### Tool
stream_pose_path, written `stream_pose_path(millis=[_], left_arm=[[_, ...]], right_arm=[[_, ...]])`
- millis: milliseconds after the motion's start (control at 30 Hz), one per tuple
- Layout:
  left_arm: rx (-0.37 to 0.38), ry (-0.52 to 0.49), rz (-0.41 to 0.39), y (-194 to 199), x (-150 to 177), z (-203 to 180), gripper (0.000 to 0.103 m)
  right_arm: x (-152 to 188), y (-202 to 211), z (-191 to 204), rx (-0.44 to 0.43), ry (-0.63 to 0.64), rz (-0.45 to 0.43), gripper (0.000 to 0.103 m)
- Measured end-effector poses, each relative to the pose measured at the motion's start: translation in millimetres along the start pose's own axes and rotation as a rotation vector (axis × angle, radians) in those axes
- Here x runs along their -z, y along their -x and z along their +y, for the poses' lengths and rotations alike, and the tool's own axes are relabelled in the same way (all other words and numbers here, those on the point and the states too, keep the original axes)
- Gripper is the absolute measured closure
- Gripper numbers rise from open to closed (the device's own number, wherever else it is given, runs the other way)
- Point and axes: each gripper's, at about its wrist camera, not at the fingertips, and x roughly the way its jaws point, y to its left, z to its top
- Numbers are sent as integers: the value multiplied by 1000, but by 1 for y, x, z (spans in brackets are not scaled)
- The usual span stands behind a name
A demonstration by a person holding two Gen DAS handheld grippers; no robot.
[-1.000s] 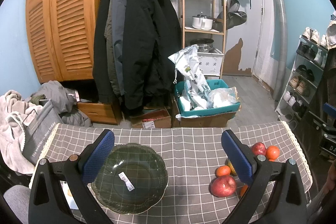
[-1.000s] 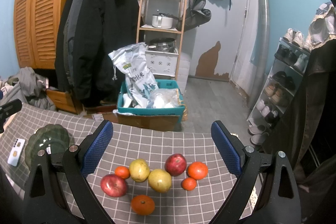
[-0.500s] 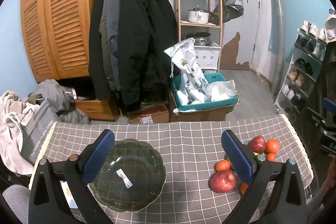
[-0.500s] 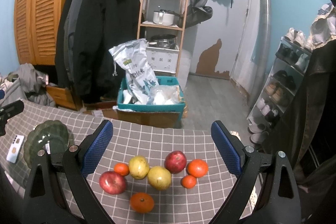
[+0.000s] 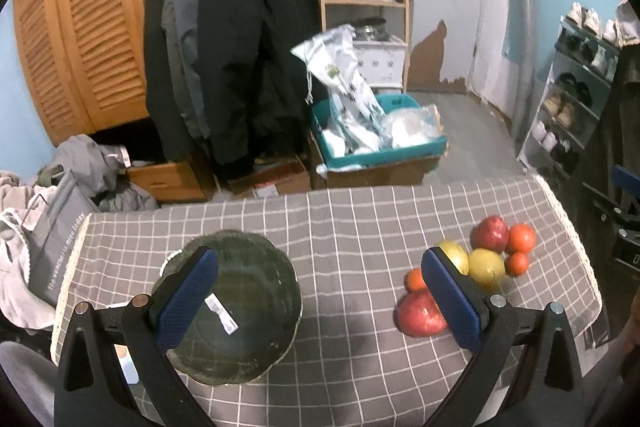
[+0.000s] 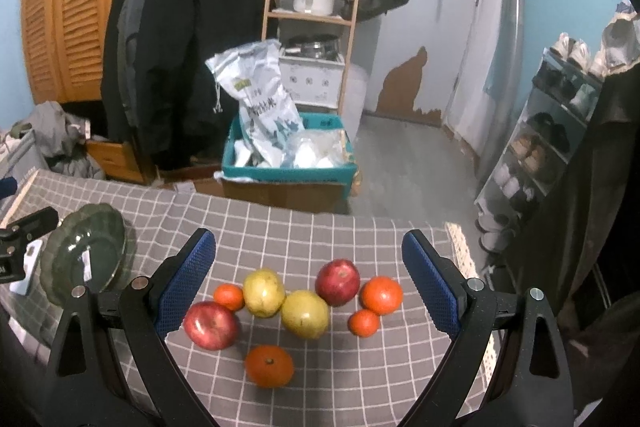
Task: Organize fruits
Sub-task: 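Grasp the large red apple with the left gripper while the right gripper grasps the large orange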
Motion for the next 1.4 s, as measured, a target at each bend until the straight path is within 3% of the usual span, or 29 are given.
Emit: stream_pose_path(millis=[500, 933, 1400], left_arm=[[45, -50, 179, -52, 28, -22, 0], [35, -85, 319, -99, 57, -36, 0], [44, -81, 445, -141, 82, -47, 1]], right_arm=[[30, -44, 5, -56, -3, 193, 10], [80, -104, 14, -163, -24, 442, 11], [135, -170, 27, -196, -32, 666, 12]])
